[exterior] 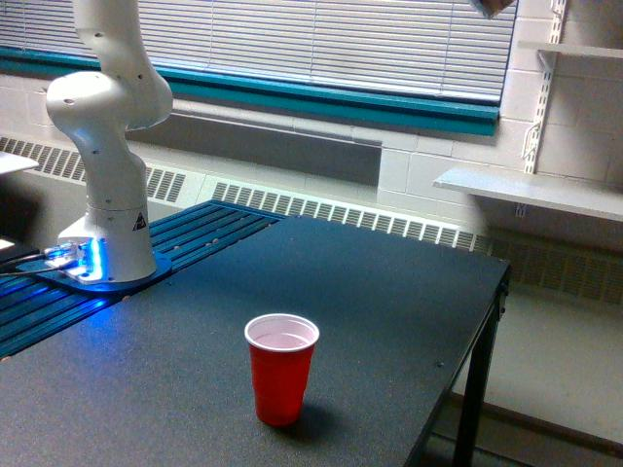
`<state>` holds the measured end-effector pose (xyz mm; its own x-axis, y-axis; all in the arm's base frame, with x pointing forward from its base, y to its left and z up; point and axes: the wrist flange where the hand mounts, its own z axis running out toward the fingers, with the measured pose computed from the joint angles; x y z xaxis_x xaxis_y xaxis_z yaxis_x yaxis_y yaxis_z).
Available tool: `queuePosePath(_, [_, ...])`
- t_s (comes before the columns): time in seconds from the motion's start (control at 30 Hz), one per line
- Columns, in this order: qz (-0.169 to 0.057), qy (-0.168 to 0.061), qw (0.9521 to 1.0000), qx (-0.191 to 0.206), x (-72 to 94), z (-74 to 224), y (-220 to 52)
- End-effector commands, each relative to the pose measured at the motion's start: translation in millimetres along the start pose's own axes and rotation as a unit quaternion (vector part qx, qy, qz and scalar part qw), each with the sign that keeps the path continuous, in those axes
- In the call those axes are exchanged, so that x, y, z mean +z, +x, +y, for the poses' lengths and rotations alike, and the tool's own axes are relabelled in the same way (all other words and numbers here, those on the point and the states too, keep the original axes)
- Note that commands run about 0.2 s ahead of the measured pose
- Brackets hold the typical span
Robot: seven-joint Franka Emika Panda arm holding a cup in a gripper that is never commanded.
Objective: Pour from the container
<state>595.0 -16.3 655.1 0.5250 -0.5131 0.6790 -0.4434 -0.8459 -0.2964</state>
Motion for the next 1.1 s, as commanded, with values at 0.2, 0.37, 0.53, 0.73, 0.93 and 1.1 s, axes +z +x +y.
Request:
queuePosePath(0.2, [0.019,0.014,0.9997,0.012,-11.8,3.5,5.5])
queuePosePath(0.37, [0.019,0.014,0.9996,0.017,-7.2,15.2,3.0])
queuePosePath(0.53, [0.022,-0.001,0.9995,0.024,-3.0,34.1,0.9])
queuePosePath(0.73, [0.025,-0.025,0.9988,0.035,4.4,64.5,-5.2])
queuePosePath(0.93, [0.021,-0.047,0.9979,0.040,16.3,101.5,-16.3])
queuePosePath(1.1, [0.017,-0.066,0.9967,0.044,27.2,134.0,-30.0])
